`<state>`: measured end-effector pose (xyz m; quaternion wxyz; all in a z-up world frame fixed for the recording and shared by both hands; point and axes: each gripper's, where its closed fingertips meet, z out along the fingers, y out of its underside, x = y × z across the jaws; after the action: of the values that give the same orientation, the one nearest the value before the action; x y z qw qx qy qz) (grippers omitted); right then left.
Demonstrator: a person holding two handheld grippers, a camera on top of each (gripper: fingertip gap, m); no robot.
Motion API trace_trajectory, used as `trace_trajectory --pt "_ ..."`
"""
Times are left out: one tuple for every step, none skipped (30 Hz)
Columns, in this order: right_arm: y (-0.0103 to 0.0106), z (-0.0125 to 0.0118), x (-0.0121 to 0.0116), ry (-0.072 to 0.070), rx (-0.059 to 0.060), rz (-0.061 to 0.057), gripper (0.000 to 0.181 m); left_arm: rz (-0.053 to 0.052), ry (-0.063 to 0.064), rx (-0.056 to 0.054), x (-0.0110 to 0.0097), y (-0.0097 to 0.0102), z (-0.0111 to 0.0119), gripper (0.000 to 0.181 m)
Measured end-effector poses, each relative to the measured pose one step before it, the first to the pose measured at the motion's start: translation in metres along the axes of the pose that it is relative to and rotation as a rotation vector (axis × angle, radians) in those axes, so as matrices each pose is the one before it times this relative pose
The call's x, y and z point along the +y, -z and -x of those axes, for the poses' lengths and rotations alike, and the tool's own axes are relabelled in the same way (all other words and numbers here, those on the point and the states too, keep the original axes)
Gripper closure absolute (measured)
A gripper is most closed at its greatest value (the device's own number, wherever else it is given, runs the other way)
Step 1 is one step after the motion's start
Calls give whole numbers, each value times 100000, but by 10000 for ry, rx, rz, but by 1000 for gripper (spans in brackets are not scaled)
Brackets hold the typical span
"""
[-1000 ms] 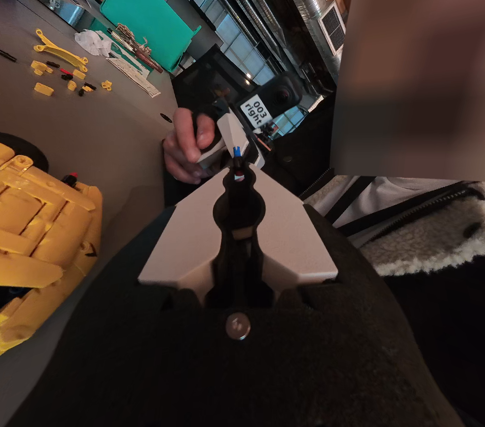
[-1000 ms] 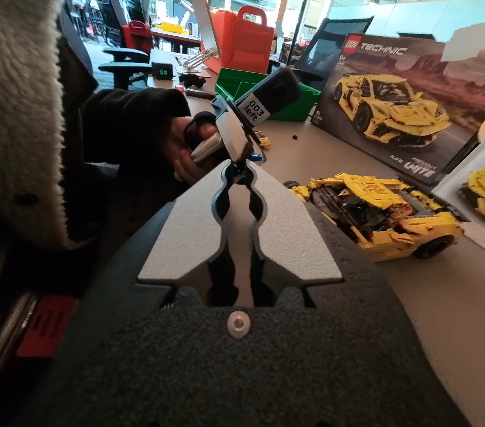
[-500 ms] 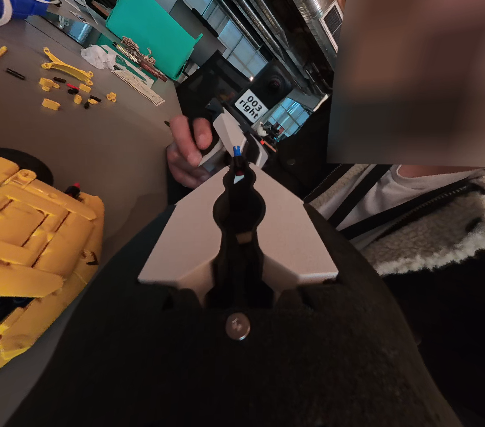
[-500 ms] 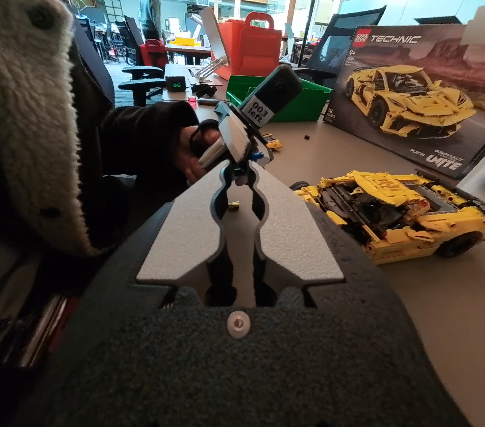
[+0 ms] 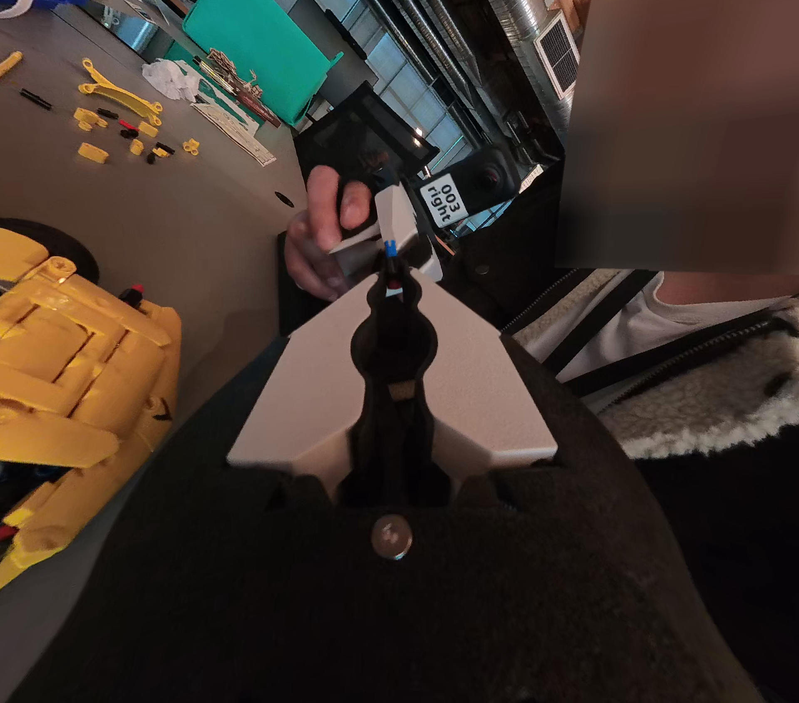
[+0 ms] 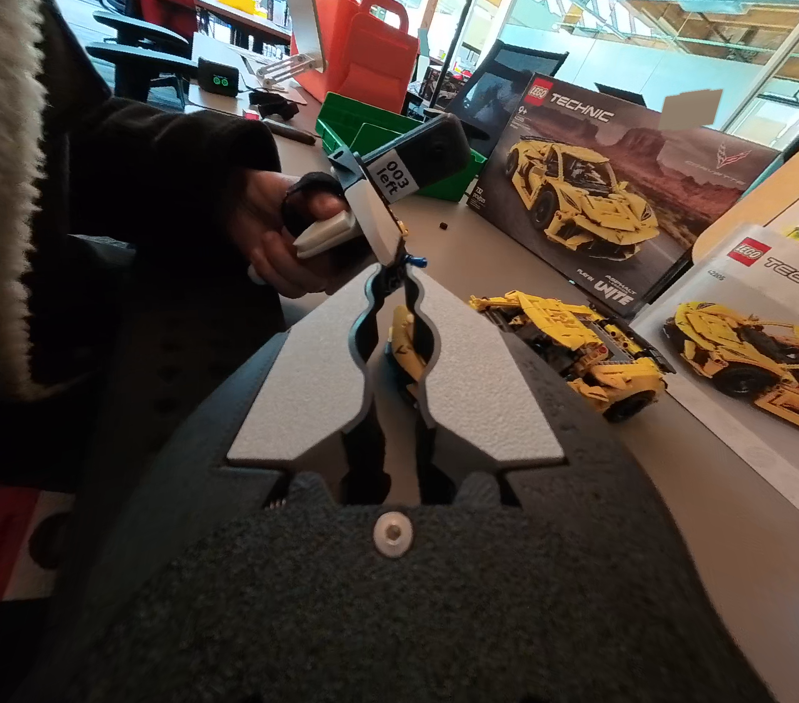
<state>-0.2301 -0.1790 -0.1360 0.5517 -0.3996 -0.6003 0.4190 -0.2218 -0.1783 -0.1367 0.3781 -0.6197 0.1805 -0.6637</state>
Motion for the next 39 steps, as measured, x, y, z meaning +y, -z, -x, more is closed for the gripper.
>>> trace_trajectory --pt "-48 40 36 -68 -22 -28 175 -11 8 3 -14 13 -2 175" --pt "-47 107 104 4 -54 78 176 -7 34 -9 -2 26 46 175" --pt "39 56 -29 16 -42 -28 176 32 15 13 54 -7 -17 175" --pt "15 -19 -31 -62 -27 -48 176 2 -34 -2 9 -25 -31 175" --pt "-34 -6 -2 11 12 -3 176 -21 -19 -15 -32 18 0 175" --pt "-89 41 76 89 27 47 174 -17 27 -4 -24 16 37 175" --pt "-158 153 238 83 -57 160 167 7 15 -41 14 -6 75 175" --pt "-54 106 4 -23 -36 0 165 -4 20 -17 -9 15 53 175" --pt "3 23 -19 -39 -19 -14 165 -14 29 20 -23 29 -11 175" --pt "15 -133 109 -31 59 69 168 40 -2 -31 63 -22 49 175" --pt "58 -44 -26 31 22 -43 171 42 -4 5 74 -48 -16 175" --pt "-4 12 -35 18 10 -15 171 14 -1 15 18 -11 -28 175" --pt "-42 -54 98 24 55 46 171 -11 10 -37 -7 15 59 175" --pt "-40 -55 91 25 65 36 171 -22 43 -31 -19 25 93 175" --pt "-28 30 -56 -79 -18 -45 171 -16 50 52 -13 8 -37 175" --pt "38 52 -162 -284 -103 -136 172 -20 20 100 11 -24 -134 175" --pt "42 0 -52 -360 -149 -70 172 -11 1 64 16 -61 -79 175" --pt "22 38 -60 -257 -125 -44 173 24 -9 41 52 -50 -67 175" --pt "18 104 -65 -72 -77 -28 173 36 -7 65 60 -33 -108 176" --pt "29 56 -42 -80 -41 -26 173 26 23 51 54 -40 -46 176" --pt "-22 -40 202 -186 -35 143 173 4 69 -25 32 -4 120 176" --pt "-37 -59 132 -259 -107 64 173 1 68 -38 18 23 140 175" --pt "-4 74 -78 -100 -87 -58 173 9 -32 23 -1 4 -67 176" --pt "40 146 -140 -159 -116 -75 173 34 -82 56 49 -34 -164 176" --pt "8 59 76 -145 -105 28 173 46 -33 0 63 -18 -35 176" --pt "-53 -132 181 -127 16 109 173 -8 8 -109 -14 35 183 175" --pt "-78 -228 79 -49 113 38 173 -64 6 -126 -128 69 198 175" --pt "-10 0 4 -17 -8 9 173 -10 2 -36 -29 20 57 176" --pt "13 -12 -24 11 4 -11 173 2 22 6 -11 -4 4 176" --pt "1 -202 -28 108 119 -8 173 -82 50 -27 -125 9 84 176" --pt "-21 -364 -107 167 208 -71 173 -177 101 -21 -286 4 137 175" --pt "-15 -461 -183 370 356 -68 173 -260 173 9 -406 5 169 175" --pt "30 -608 -177 529 639 -27 172 -289 243 -14 -424 33 261 175" --pt "-48 -500 -54 496 586 16 169 -239 239 -51 -342 76 302 175" --pt "-159 -89 89 315 249 120 163 -142 141 -59 -193 69 207 175" --pt "-169 214 115 165 0 139 160 -41 22 -57 -42 21 89 175" --pt "-135 1 226 148 89 170 165 16 -35 -17 49 -19 -16 175" --pt "-90 -11 344 104 20 221 172 -6 -2 -6 -1 22 -17 175" --pt "50 56 -69 6 -95 -27 173 16 50 37 25 42 -20 175"
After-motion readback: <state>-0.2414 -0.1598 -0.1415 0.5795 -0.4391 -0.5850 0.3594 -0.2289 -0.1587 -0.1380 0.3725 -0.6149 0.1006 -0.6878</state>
